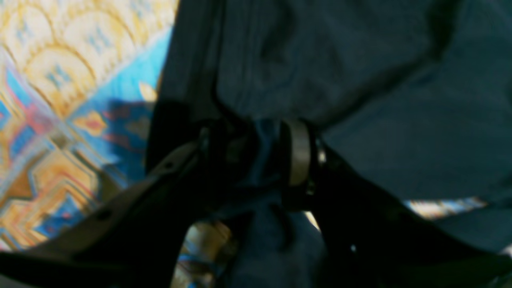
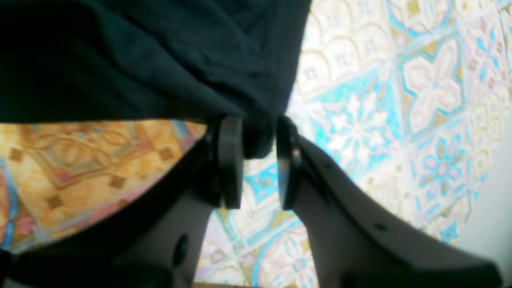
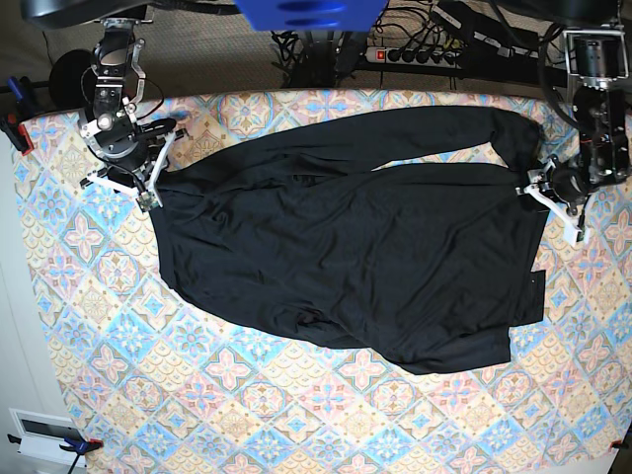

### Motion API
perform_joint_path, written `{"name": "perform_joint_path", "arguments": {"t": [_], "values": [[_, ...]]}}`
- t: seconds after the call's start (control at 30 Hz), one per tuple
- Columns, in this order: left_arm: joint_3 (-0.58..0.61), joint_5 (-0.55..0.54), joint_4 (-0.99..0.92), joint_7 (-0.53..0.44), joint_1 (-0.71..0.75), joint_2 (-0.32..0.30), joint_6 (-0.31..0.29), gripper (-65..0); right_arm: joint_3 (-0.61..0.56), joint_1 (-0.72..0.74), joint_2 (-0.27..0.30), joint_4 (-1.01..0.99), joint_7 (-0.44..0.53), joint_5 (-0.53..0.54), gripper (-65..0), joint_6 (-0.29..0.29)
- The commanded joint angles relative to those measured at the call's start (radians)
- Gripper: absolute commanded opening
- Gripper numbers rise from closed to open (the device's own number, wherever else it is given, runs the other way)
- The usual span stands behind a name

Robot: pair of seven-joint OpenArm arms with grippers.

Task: Layout the t-shirt on the table in an organized manner, then fold the t-shirt properly
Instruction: 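Hold the shirt with both grippers and pull the edges apart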

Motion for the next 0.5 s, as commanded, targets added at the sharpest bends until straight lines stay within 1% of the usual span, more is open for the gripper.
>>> {"name": "perform_joint_path", "arguments": {"t": [0.0, 0.03, 0.13, 0.3, 0.4, 0.47], "values": [[0.008, 0.025, 0.011, -0.003, -0.026, -0.001, 0.002, -42.4, 0.005, 0.006, 0.011, 0.017, 0.015, 0.002, -51.4, -0.002], [0.026, 0.061, 0.011, -0.003, -0.043, 0.022, 0.002, -42.4, 0.005, 0.006, 0.011, 0.017, 0.015, 0.002, -51.4, -0.002], [0.046, 0.12, 0.011, -0.004, -0.052, 0.057, 0.002, -42.4, 0.005, 0.006, 0.011, 0.019, 0.015, 0.002, -51.4, -0.002], [0.045, 0.14, 0.003, -0.006, -0.056, 0.074, 0.002, -42.6, 0.005, 0.006, 0.011, 0.019, 0.015, 0.002, -51.4, -0.002], [0.042, 0.14, -0.043, -0.006, -0.059, 0.072, 0.002, -43.0, 0.005, 0.006, 0.011, 0.02, 0.015, 0.002, -51.4, -0.002], [0.04, 0.137, -0.047, -0.006, -0.059, 0.072, 0.001, -46.1, 0.005, 0.006, 0.011, 0.02, 0.015, 0.002, -51.4, -0.002]]}}
